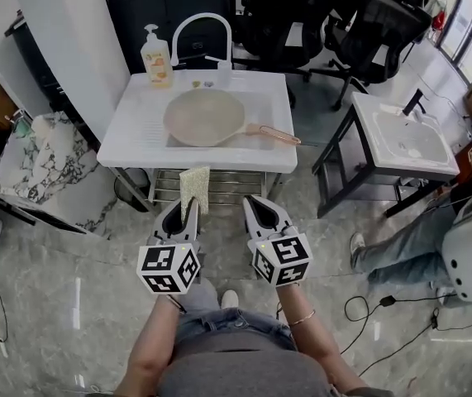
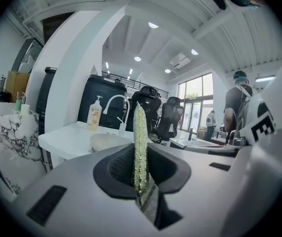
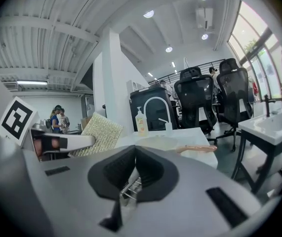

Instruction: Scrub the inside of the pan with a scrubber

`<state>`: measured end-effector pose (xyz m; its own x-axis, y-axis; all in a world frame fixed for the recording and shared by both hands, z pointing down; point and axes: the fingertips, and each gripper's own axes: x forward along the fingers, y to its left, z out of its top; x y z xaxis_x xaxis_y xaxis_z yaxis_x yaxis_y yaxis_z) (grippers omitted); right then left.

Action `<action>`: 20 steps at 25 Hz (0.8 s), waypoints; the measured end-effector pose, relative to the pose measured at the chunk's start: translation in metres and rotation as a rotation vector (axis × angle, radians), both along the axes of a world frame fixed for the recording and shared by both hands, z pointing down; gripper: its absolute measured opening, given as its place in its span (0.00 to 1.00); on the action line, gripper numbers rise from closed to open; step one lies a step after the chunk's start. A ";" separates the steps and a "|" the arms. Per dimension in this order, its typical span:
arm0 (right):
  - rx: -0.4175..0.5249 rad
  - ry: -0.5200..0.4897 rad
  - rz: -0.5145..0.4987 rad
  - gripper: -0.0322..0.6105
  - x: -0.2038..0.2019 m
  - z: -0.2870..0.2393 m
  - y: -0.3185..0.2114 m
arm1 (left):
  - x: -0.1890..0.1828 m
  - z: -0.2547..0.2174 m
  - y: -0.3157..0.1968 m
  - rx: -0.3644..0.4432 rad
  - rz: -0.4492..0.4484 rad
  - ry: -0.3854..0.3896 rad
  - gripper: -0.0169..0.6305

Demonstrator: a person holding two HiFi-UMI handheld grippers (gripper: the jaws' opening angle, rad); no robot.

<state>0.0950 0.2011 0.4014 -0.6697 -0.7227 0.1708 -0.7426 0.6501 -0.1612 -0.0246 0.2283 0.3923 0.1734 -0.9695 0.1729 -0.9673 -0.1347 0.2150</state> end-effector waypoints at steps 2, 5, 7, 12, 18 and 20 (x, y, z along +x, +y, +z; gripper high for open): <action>-0.008 -0.002 0.009 0.07 0.000 0.004 -0.005 | -0.004 -0.001 -0.006 0.000 -0.013 -0.011 0.13; -0.020 0.003 0.012 0.07 0.003 0.007 -0.012 | -0.006 0.000 -0.016 -0.012 -0.021 -0.020 0.13; -0.015 0.006 0.010 0.07 0.005 0.004 -0.018 | -0.006 0.001 -0.023 -0.017 -0.026 -0.020 0.13; -0.003 0.003 0.019 0.07 -0.003 0.002 -0.041 | -0.016 0.008 -0.046 -0.029 -0.021 -0.005 0.13; -0.013 0.015 0.021 0.07 -0.014 0.006 -0.079 | -0.027 0.019 -0.086 -0.051 -0.015 0.013 0.13; -0.013 0.017 0.025 0.07 -0.020 0.006 -0.095 | -0.033 0.021 -0.104 -0.055 -0.006 0.019 0.13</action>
